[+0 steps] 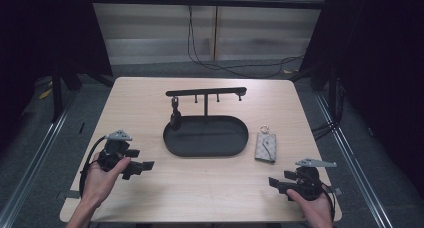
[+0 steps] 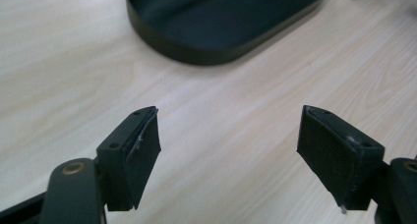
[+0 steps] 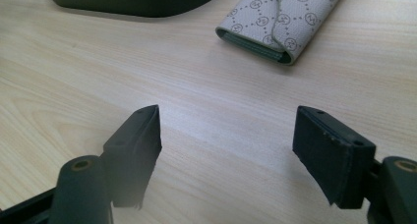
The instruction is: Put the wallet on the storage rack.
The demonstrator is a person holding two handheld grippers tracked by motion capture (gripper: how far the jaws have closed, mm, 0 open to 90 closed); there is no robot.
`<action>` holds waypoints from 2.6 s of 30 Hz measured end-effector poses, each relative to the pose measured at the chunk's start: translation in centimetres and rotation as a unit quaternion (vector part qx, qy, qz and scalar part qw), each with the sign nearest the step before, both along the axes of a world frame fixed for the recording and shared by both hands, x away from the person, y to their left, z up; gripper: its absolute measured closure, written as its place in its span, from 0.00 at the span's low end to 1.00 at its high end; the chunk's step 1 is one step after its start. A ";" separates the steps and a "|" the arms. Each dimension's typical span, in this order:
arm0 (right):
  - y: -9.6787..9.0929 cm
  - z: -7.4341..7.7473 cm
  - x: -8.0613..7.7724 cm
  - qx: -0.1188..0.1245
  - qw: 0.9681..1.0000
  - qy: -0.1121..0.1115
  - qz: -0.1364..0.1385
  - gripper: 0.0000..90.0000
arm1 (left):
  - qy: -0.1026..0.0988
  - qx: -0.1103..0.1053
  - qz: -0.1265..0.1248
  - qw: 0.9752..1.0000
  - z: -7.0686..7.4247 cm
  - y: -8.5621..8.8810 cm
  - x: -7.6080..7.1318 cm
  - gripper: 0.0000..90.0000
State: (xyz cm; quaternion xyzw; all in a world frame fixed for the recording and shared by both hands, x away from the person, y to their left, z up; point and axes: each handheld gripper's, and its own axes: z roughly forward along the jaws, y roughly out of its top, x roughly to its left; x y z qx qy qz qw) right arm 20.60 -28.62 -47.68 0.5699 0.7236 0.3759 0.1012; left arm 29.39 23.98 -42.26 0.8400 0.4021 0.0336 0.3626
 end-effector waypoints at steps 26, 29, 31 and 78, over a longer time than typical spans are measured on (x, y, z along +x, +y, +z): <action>-0.2 2.0 3.7 -0.011 1.000 0.008 -0.006 0.41 | 0.024 -0.060 -0.034 0.997 -4.3 0.6 -6.0 0.25; -0.3 2.0 5.1 -0.013 1.000 0.022 -0.019 0.41 | 0.013 -0.042 -0.041 0.998 -4.3 0.0 -6.0 0.25; -0.3 2.3 6.0 -0.015 0.999 0.039 -0.021 0.41 | 0.016 -0.043 -0.046 0.998 -4.4 0.1 -5.8 0.25; 2.3 1.1 16.8 -0.152 0.947 0.281 -0.036 0.53 | -0.004 -0.045 -0.031 0.999 -4.5 1.0 -5.4 0.25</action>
